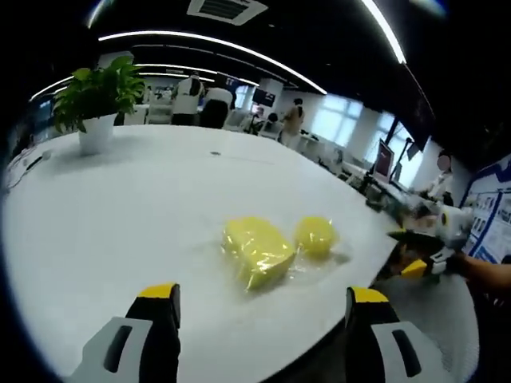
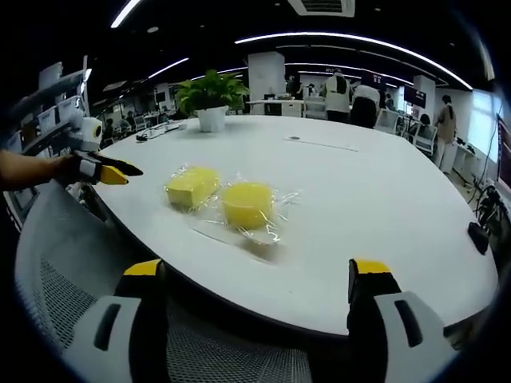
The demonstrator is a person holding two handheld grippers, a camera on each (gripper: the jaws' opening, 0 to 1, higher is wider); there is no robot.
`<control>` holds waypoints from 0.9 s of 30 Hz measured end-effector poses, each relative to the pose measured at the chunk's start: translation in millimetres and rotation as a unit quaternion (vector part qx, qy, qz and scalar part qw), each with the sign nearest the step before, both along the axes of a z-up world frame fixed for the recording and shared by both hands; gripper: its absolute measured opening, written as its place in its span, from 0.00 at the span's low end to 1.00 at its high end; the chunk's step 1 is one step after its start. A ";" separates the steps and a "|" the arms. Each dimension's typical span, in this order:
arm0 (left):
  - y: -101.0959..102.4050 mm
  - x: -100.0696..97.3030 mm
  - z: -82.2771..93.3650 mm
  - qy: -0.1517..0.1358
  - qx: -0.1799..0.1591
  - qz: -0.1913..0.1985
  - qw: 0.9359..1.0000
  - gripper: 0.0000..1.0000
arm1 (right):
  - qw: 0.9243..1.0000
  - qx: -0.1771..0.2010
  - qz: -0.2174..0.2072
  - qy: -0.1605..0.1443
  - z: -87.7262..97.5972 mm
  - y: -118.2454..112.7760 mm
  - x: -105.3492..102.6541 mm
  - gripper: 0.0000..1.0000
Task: Compare the silicone blocks by pressing each to a similar depth, holding the contact briefly, and releasing to observe deformation and rebound differences across the visible hardness samples.
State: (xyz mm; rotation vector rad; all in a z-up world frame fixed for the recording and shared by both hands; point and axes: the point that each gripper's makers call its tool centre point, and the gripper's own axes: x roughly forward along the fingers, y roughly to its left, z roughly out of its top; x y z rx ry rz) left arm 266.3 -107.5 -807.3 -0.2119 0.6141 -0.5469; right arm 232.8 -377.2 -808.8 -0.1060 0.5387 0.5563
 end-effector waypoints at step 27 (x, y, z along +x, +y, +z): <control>2.3 53.6 -35.7 0.029 -0.016 0.022 0.999 0.55 | 1.000 -0.013 -0.002 0.008 -4.2 -2.0 -0.9 0.89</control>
